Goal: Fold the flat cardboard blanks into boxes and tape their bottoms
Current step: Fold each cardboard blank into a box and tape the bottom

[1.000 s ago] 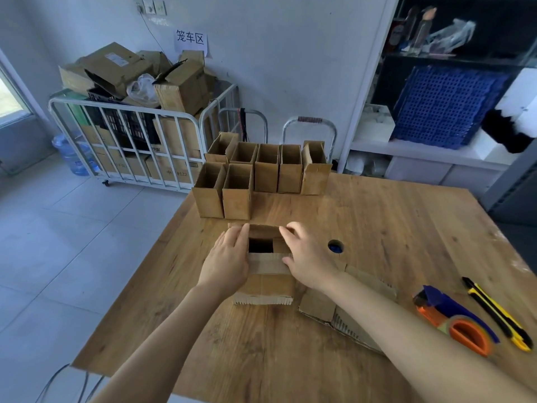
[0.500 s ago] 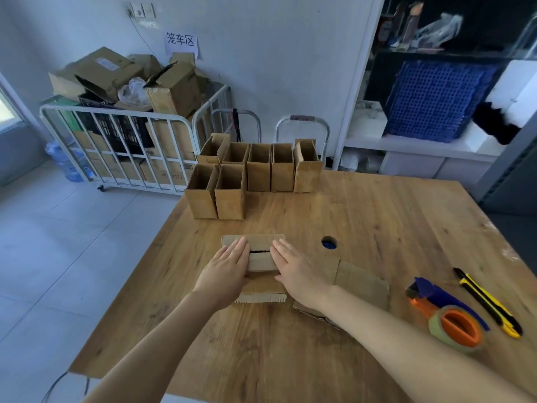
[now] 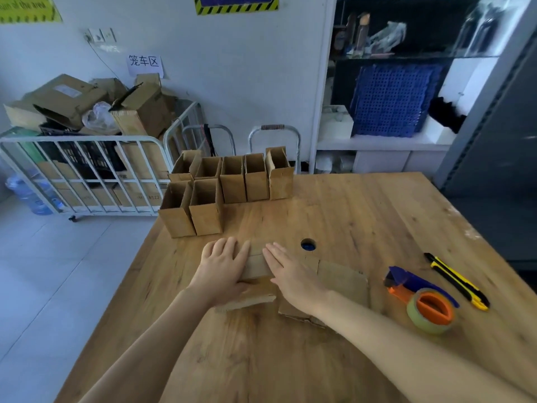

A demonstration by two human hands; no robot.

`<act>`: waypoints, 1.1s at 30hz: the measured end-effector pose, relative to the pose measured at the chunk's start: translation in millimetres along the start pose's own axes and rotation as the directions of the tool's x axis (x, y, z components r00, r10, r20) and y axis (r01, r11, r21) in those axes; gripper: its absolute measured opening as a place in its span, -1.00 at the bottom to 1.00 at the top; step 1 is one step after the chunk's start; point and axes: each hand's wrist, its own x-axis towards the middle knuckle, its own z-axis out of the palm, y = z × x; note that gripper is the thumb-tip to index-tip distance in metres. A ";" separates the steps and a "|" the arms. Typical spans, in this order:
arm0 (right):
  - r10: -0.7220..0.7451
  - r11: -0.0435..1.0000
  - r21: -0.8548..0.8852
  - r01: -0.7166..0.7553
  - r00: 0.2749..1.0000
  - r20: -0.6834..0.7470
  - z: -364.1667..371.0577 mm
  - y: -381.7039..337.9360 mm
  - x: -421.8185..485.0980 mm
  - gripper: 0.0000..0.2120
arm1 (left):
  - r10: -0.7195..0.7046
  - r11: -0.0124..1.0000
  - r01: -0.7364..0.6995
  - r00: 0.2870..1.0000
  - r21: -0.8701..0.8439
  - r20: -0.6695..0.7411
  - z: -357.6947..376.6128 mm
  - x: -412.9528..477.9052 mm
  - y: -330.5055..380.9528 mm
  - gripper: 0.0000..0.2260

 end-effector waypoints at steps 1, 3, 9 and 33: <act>0.018 1.000 -0.002 -0.018 0.999 -0.050 -3.0 4.7 -1.4 -0.38 | 0.004 1.000 -0.004 0.999 -0.005 -0.044 -5.7 3.8 4.5 -0.21; 0.048 0.998 -0.038 -0.054 0.991 -0.125 -11.8 14.6 -4.9 -0.38 | 0.015 0.999 -0.018 0.995 -0.033 -0.101 -14.2 13.4 14.3 -0.21; 0.171 0.982 -0.075 -0.174 0.984 -0.046 -44.0 45.9 -43.5 -0.40 | 0.071 0.994 -0.075 0.996 -0.084 -0.052 -15.4 42.4 64.8 -0.20; 0.760 0.648 -0.223 -0.728 0.603 0.242 -57.3 229.1 -164.4 -0.78 | 0.281 0.960 -0.278 0.956 -0.041 0.085 -2.5 98.0 131.5 -0.21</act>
